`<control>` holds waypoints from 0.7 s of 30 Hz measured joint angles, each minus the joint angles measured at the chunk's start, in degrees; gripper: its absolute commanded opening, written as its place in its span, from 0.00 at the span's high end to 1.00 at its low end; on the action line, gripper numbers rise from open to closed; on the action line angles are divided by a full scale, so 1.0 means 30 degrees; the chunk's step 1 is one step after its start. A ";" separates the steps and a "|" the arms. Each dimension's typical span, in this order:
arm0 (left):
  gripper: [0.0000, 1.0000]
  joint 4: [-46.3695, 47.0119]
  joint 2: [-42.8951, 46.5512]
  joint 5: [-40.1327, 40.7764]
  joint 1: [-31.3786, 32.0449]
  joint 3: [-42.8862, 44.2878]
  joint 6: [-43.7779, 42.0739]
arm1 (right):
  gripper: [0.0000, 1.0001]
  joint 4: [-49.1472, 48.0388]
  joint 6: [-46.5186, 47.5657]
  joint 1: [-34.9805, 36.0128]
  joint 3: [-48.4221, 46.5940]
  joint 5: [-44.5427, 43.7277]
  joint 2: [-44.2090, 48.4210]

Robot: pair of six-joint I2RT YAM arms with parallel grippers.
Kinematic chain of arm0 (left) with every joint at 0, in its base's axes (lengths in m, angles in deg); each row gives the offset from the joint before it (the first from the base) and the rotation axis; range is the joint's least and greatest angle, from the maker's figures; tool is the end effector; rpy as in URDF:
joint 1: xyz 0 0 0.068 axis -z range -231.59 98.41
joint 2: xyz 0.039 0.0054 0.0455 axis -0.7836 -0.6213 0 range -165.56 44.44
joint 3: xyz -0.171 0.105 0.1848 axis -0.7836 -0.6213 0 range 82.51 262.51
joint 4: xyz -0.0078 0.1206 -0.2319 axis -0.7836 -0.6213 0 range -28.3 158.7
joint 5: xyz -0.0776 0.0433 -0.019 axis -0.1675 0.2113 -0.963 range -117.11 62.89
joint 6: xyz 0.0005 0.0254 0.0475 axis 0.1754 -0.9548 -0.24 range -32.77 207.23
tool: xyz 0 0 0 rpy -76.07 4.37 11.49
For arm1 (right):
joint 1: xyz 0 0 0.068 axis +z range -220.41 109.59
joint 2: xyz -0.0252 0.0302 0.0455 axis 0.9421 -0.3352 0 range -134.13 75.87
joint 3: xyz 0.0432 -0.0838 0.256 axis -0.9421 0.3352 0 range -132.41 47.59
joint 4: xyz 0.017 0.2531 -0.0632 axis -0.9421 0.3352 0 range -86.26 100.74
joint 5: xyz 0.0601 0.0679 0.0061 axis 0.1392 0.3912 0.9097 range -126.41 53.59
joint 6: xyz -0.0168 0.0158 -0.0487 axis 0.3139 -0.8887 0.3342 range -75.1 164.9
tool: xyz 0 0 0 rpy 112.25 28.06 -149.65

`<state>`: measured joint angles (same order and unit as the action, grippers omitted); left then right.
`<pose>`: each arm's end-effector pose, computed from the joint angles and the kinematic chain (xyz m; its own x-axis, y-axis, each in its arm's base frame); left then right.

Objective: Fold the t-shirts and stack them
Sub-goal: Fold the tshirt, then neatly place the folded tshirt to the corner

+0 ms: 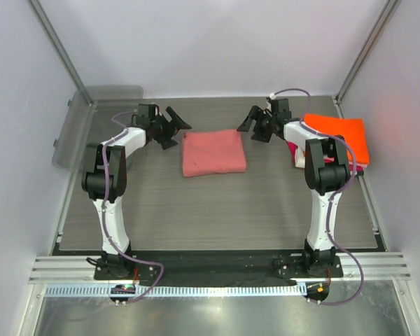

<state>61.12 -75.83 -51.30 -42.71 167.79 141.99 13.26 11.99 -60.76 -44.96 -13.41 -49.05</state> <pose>0.4587 -0.0864 0.1782 -0.7441 -0.6378 -0.1986 -0.2925 0.5784 -0.7615 0.4803 0.0959 0.1783 -0.7923 0.3725 -0.4832 -0.0129 0.7817 0.6236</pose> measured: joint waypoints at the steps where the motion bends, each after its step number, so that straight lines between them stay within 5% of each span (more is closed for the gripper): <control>1: 0.01 0.0204 0.0328 0.0204 0.0000 -0.0401 -0.0197 | 0.19 -0.0576 0.0226 0.0000 0.1071 -0.0015 0.0561; 6: 0.09 0.0838 0.2390 0.0546 0.0095 -0.2892 -0.0780 | 0.31 -0.0838 0.0896 0.0051 0.2703 0.0459 0.1749; 13: 0.06 0.1348 0.2426 0.1144 0.0641 -0.3621 -0.1137 | 0.31 -0.1035 0.0954 0.0175 0.2703 0.1020 0.1421; 17: 0.21 0.1377 0.1996 0.1435 0.0933 -0.3606 -0.1341 | 0.31 -0.0925 0.1100 0.0277 0.2630 0.0911 0.0714; 21: 0.47 0.1370 0.1202 0.1668 0.1056 -0.3526 -0.1457 | 0.32 -0.0219 0.1909 0.0466 0.2572 -0.0612 0.0831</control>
<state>65.23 -72.23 -46.29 -39.54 157.21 137.62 12.61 17.72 -59.37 -37.25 -15.25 -46.56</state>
